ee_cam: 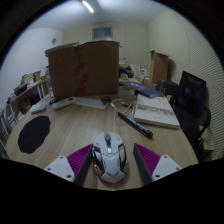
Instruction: Arrange mouse
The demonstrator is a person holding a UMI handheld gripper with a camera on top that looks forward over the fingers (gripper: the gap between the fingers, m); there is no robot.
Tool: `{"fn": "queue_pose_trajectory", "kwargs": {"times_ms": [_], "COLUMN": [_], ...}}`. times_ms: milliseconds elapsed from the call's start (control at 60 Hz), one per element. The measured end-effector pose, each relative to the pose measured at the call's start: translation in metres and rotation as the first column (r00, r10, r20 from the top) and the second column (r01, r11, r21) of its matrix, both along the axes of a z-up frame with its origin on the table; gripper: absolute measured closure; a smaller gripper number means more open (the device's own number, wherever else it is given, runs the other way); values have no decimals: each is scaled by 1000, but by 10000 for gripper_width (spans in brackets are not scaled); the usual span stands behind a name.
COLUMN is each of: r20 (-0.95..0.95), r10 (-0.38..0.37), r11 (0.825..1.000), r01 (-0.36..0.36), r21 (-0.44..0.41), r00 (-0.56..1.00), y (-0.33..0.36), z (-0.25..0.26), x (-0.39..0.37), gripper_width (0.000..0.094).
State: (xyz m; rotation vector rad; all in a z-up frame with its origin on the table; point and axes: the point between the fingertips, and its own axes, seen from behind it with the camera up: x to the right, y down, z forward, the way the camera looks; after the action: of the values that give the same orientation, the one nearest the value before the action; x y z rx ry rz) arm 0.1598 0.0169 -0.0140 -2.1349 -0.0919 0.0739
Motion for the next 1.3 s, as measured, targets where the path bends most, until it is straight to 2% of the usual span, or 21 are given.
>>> {"fn": "queue_pose_trajectory", "kwargs": {"times_ms": [50, 67, 83, 133, 150, 250, 383, 450, 517, 600, 650, 767, 850, 967, 1117, 1200, 1300], "r20": [-2, -1, 0, 1, 0, 2, 20, 58, 50, 9, -22, -98, -92, -76, -53, -52, -23], "r10": [-6, -10, -15, -38, -54, -97, -146, -157, -160, -187, -188, -116, -51, 59, 103, 107, 97], "r11": [1000, 1000, 1000, 999, 998, 995, 989, 987, 986, 967, 956, 941, 940, 959, 991, 994, 990], "r01": [6, 10, 15, 38, 54, 97, 146, 158, 157, 182, 188, 141, 79, -35, -98, -108, -99], "r21": [-8, -11, -13, -21, -24, -20, -24, -12, 52, 177, 224, 309, 333, 280, 94, -16, -98], "r00": [1000, 1000, 1000, 999, 999, 995, 989, 986, 986, 982, 982, 988, 994, 995, 993, 993, 995], "y": [0, 0, 0, 0, -1, -1, -4, -13, -19, -24, -30, -24, -17, 2, 19, 22, 21], "z": [-1, -1, -1, -1, -1, -2, 0, 5, 33, 101, 140, 218, 237, 221, 113, 59, 14], "x": [0, 1, 2, 5, 8, 12, 14, 17, 13, 5, -9, -75, -141, -228, -303, -318, -320], "gripper_width": [132, 112, 136, 361, 392, 423, 528, 535, 538, 534, 537, 540, 539, 539, 540, 541, 531]}}
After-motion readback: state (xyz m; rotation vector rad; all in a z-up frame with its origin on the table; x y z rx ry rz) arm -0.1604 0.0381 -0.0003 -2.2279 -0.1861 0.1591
